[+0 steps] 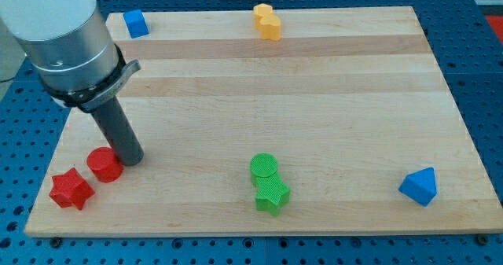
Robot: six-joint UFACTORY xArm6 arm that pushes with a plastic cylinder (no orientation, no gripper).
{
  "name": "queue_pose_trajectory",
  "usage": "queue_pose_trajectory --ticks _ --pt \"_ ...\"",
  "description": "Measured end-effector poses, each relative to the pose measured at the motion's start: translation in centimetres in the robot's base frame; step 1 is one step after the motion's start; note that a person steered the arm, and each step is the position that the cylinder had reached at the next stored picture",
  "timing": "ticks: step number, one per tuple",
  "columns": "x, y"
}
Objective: Move the cube towards the center left of the board
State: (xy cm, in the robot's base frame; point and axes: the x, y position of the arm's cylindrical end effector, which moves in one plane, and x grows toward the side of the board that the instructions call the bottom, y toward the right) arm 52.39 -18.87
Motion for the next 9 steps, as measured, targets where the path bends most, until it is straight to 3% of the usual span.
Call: queue_pose_trajectory --ticks 3,5,9 --pt "0.6 -2.0" --pt "-5.4 -0.3" --pt "-5.4 1.6"
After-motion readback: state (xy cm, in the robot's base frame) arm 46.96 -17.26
